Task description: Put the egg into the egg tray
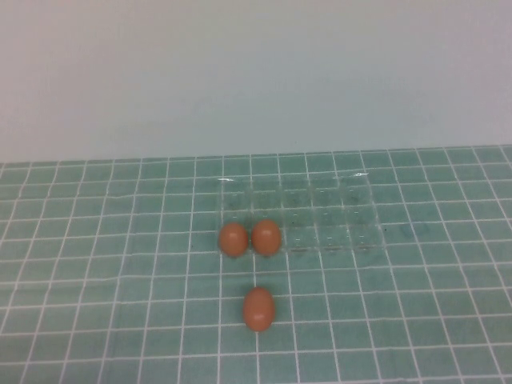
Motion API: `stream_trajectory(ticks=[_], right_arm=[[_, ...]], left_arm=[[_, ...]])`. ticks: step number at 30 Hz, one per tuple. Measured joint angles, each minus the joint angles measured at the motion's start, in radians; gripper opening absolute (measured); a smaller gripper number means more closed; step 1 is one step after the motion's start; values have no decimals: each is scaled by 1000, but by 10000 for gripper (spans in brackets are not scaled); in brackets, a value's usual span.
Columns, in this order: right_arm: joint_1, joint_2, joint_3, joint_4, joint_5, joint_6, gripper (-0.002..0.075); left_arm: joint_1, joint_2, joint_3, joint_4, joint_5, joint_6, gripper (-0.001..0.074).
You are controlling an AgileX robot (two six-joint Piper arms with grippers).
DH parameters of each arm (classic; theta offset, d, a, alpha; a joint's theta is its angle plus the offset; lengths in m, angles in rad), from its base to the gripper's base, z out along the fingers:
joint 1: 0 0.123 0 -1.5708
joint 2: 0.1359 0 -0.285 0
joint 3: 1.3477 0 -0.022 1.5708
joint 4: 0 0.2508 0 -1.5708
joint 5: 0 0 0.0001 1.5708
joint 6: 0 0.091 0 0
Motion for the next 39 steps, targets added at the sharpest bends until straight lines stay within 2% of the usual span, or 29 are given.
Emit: stream_trajectory(ticks=[6,13,16,20,25,32,39], right_arm=[[0,0,-134,0,273,-14,-1],[0,116,-346,0,670,-191,-1],[0,196,-414,-8,775,-249,-1],[0,230,-444,-32,760,-285,-1],[0,230,-446,30,736,-285,-1],[0,242,-447,51,839,-285,-1],[20,394,-517,55,878,-302,-1]], left_arm=[[0,0,0,0,0,0,-1],[0,0,0,0,0,0,-1],[0,0,0,0,0,0,-1],[0,0,0,0,0,0,-1],[0,0,0,0,0,0,-1],[0,0,0,0,0,0,-1],[0,0,0,0,0,0,-1]])
